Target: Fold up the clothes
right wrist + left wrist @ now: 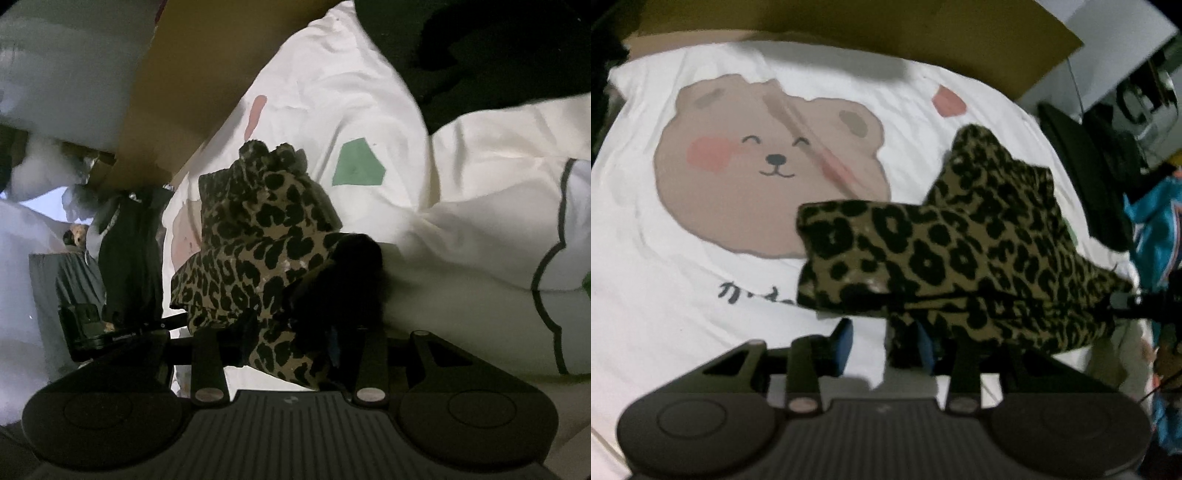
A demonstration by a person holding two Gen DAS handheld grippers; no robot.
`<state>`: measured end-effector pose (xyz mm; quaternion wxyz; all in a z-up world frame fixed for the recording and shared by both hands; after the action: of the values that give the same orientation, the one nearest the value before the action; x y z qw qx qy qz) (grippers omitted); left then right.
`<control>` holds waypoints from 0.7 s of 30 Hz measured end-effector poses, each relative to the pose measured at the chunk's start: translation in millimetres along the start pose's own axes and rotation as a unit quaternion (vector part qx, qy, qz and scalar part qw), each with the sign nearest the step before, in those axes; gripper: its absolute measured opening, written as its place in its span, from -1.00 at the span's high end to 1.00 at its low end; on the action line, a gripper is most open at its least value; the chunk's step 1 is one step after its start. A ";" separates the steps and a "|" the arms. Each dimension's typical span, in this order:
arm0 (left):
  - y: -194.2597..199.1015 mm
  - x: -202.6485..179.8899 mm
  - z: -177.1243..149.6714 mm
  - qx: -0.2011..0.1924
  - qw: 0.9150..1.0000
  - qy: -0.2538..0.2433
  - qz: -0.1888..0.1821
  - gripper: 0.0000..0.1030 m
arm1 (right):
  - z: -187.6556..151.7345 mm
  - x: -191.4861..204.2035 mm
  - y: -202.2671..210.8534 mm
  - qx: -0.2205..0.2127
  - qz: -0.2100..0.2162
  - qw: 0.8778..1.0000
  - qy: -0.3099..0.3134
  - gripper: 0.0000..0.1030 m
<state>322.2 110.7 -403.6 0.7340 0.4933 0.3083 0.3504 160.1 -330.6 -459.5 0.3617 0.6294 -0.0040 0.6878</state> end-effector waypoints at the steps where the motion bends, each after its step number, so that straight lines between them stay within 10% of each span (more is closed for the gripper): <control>1: -2.4 -1.3 -0.5 0.002 1.000 -0.004 0.005 0.24 | -1.3 1.5 -2.1 0.002 -0.004 1.000 0.007 0.16; 21: 13.8 -6.2 34.4 -0.072 0.996 0.008 -0.053 0.32 | 12.4 30.6 -29.7 0.024 -0.022 0.994 0.104 0.16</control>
<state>343.3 91.9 -378.9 0.7826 0.4191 0.3138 0.3368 187.3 -299.3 -443.7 0.3601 0.5625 0.0644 0.7414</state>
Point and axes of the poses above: each gripper's, at about its wrist camera, not at the fingertips, and y roughly against the way its jaws point, x to its left, z to its top, the point moved 1 cm from there along -y, roughly the way its jaws point, and after that the axes turned 13 degrees about z, right-handed, at the moved point
